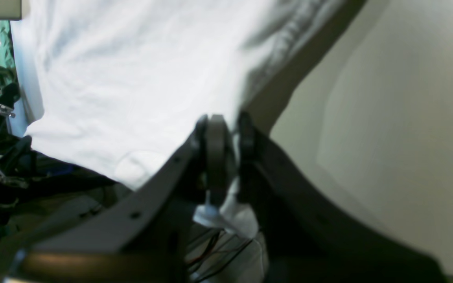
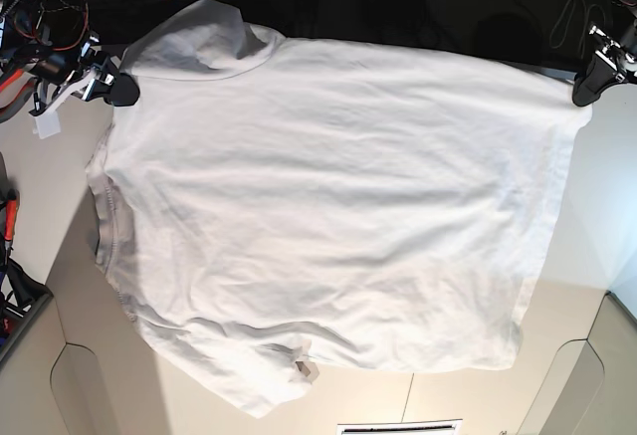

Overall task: Layout the t-shirt on the table in an organized manner, then fold the t-shirt properly
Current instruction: 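Pinch the opposite shoulder with the right gripper and lift both corners, then drag the held shoulders toward the robot, folding the shirt over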

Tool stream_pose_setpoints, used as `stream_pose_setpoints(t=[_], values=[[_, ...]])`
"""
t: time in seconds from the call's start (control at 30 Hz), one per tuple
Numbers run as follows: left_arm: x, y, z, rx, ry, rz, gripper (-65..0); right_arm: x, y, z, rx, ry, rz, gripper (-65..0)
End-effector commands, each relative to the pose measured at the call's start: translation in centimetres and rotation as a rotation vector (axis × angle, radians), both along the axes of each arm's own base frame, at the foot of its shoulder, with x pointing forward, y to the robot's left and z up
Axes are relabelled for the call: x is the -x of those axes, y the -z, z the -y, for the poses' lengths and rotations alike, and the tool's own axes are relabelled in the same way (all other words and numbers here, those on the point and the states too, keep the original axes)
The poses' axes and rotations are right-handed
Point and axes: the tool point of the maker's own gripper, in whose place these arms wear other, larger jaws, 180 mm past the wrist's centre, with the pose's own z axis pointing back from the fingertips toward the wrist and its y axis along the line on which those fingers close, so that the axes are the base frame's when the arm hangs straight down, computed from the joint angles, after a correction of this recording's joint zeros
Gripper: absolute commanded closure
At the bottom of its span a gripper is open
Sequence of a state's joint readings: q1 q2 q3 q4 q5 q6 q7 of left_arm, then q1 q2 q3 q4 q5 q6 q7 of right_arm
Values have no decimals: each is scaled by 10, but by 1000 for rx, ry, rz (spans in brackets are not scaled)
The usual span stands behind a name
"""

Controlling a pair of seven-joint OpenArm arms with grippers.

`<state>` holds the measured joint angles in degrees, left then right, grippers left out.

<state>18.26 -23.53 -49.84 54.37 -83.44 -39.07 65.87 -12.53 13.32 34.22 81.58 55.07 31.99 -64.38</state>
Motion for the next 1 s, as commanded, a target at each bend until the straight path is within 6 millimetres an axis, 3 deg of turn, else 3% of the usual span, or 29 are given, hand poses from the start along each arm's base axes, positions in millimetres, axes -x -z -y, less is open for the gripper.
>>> stream_pose_setpoints(t=[0.0, 0.4, 0.6, 0.77, 0.97], values=[[-5, -14, -11, -33, 7, 38, 0, -8, -10, 6, 12, -3, 38, 0], [-5, -13, -10, -31, 11, 36, 0, 6, -3, 6, 11, -3, 5, 0], [-11, -21, -10, -55, 29, 57, 0, 2, -10, 3, -11, 0, 33, 0], [-27, -41, -11, -108, 58, 113, 0, -14, -32, 0, 22, -31, 125, 0], [-61, -65, -11, -139, 66, 211, 0, -63, -66, 7, 95, -12, 286, 0]])
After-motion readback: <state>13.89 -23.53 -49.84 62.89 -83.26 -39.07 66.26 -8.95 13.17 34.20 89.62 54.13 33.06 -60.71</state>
